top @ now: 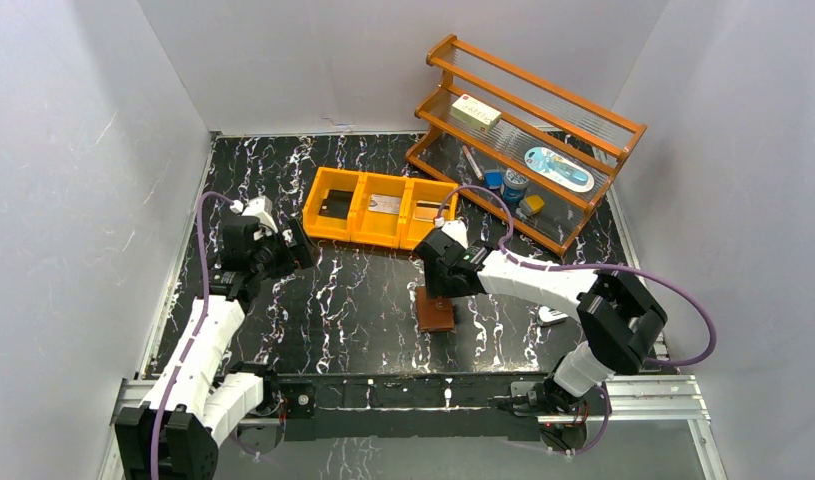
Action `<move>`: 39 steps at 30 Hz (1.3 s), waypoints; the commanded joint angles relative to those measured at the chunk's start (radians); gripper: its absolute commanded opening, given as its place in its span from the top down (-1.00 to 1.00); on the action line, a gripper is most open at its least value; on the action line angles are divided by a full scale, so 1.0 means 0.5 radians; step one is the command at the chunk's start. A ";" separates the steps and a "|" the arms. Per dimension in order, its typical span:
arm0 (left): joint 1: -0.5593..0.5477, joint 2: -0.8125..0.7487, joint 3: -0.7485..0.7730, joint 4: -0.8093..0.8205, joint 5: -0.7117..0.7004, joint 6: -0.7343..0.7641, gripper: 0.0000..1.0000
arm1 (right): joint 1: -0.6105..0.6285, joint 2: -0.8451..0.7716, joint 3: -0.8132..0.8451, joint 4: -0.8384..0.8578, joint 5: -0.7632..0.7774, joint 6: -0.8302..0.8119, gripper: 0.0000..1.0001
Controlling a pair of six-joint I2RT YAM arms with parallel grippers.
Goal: Take the credit cards out of the card holder
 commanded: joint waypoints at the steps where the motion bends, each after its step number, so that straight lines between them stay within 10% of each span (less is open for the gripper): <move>1: 0.016 0.020 -0.018 0.020 0.063 0.012 -0.95 | -0.005 -0.035 -0.007 0.051 -0.078 0.061 -0.29; 27: 0.000 0.159 -0.034 0.115 0.637 0.009 -0.54 | 0.078 0.200 0.071 -0.120 -0.032 0.114 0.49; 30: -0.121 0.211 -0.018 0.115 0.693 0.008 -0.52 | 0.079 0.148 0.019 -0.003 -0.118 0.089 0.84; 39: -0.709 0.484 0.020 0.305 0.441 -0.225 -0.52 | 0.077 -0.045 -0.125 0.319 -0.329 0.172 1.00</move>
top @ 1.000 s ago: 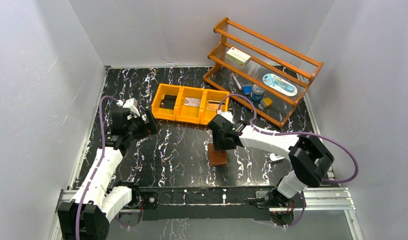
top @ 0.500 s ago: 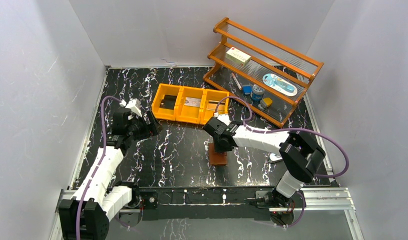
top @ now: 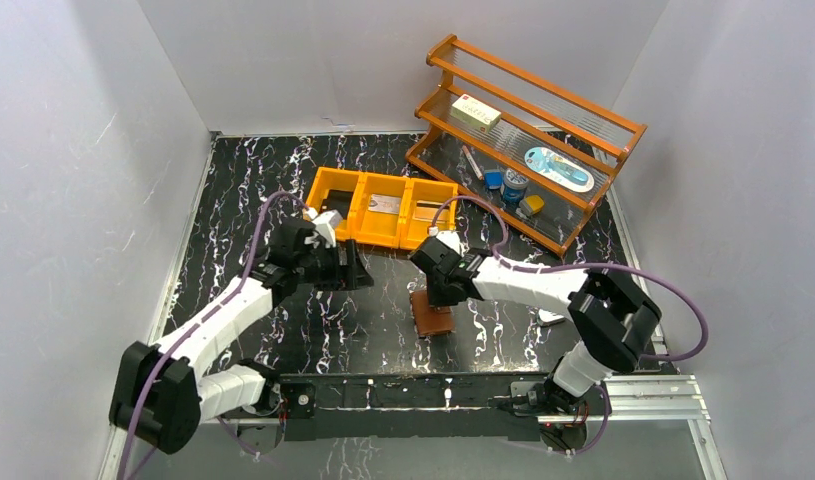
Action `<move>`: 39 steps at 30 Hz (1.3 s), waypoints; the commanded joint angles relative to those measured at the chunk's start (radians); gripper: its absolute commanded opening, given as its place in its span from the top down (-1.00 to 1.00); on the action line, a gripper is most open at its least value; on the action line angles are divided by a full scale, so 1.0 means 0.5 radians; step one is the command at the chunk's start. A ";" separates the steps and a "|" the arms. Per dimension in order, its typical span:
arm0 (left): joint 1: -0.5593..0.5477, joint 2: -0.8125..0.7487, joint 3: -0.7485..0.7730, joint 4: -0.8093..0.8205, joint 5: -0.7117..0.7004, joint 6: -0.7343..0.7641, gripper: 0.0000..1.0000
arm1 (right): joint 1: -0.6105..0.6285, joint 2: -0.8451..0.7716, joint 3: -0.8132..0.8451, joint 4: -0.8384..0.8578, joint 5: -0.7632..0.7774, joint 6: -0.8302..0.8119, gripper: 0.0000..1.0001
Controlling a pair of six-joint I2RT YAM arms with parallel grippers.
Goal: Take the credit cards out of the card holder
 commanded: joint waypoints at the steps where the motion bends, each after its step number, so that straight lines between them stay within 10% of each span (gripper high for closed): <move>1: -0.173 0.147 0.048 0.150 -0.060 -0.162 -0.52 | 0.010 -0.150 -0.075 0.210 -0.167 0.086 1.00; 29: -0.602 0.762 -0.248 0.946 0.070 -0.850 -0.24 | -0.064 -0.238 -0.455 0.828 -0.606 0.537 1.00; 33: -0.649 0.778 -0.298 0.998 0.001 -0.874 0.46 | -0.067 -0.230 -0.433 0.805 -0.629 0.513 1.00; 39: -0.650 0.606 -0.260 0.707 -0.286 -0.763 0.64 | -0.088 -0.415 -0.360 0.372 -0.328 0.372 0.98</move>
